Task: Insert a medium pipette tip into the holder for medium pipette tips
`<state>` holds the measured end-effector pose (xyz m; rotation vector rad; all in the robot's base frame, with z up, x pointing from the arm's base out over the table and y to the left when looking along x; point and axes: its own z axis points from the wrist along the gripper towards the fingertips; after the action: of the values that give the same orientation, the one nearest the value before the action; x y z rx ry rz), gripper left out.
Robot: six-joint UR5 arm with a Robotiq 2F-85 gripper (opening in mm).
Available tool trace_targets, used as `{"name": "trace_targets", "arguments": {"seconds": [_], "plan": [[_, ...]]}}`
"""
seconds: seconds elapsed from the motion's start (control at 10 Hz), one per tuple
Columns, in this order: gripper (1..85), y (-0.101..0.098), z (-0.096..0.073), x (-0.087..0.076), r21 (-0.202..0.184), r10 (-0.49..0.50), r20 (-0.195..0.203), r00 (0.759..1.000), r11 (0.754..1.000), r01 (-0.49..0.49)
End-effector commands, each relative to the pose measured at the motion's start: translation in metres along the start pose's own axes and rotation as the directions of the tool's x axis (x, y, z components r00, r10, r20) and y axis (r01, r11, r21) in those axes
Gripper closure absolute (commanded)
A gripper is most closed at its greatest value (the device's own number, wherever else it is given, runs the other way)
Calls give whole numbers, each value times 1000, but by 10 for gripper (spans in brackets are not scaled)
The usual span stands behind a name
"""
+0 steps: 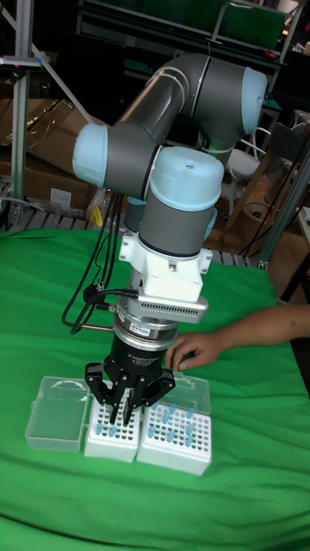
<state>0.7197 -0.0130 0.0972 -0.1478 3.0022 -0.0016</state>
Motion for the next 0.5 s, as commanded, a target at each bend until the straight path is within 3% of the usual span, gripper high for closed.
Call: {"name": "trace_targets", "arguments": {"seconds": [0.0,0.4], "plan": [[617,12,-3,-1,-12,46,-6,999,999,-46],[623,52,-11,-4,-13,126,-41,991,992,-126]]}}
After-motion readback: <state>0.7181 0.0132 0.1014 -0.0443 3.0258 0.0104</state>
